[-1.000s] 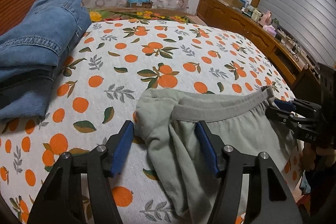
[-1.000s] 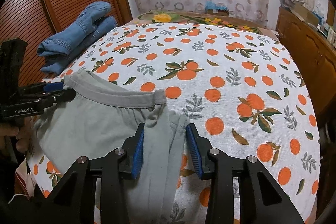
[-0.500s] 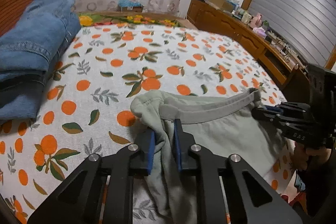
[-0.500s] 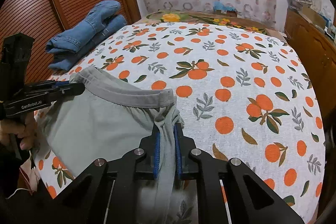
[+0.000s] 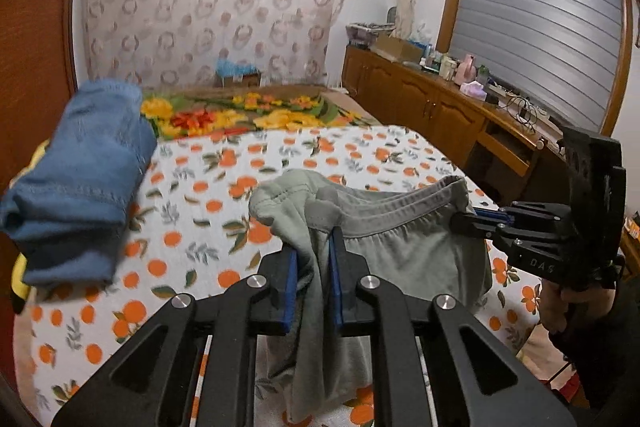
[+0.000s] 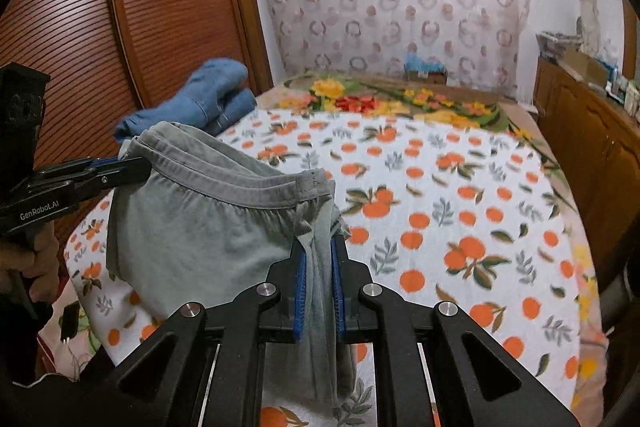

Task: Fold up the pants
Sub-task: 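Close both grippers on the waistband and lift the garment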

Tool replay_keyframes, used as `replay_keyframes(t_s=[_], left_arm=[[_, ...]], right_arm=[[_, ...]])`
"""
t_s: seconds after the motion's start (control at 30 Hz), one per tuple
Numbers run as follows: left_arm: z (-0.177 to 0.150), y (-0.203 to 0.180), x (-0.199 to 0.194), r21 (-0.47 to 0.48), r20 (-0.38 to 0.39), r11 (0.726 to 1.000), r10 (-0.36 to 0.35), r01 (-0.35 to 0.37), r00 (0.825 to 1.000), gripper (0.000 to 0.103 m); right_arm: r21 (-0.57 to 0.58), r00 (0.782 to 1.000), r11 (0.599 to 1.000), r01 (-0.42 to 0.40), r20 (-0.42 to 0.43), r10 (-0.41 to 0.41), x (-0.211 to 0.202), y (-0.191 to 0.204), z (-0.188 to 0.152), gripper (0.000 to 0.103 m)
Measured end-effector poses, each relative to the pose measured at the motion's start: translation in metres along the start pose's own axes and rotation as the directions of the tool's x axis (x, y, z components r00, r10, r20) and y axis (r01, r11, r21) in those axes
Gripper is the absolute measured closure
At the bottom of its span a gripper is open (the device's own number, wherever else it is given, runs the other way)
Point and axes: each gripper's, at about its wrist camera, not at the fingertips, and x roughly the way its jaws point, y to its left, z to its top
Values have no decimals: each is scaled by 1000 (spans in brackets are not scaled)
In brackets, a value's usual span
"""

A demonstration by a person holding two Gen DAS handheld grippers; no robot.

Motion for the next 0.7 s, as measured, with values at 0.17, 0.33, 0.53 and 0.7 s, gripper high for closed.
replay_keyframes(t_s=[0.17, 0.33, 0.53, 0.7], left_arm=[[11, -4, -8, 23, 21, 1000, 13, -14, 1000, 88], [22, -2, -12, 29, 43, 999, 22, -24, 999, 88], [35, 10, -15, 22, 65, 999, 37, -39, 997, 88], [43, 25, -16, 9, 76, 998, 62, -63, 995, 88]], right_arm=[[-39, 999, 999, 9, 33, -7, -13, 8, 8, 92], [-78, 999, 997, 15, 51, -11, -17, 13, 21, 92], [-109, 997, 994, 9, 71, -2, -14, 15, 43, 92], [-146, 996, 989, 4, 84, 9, -3, 20, 61, 92]])
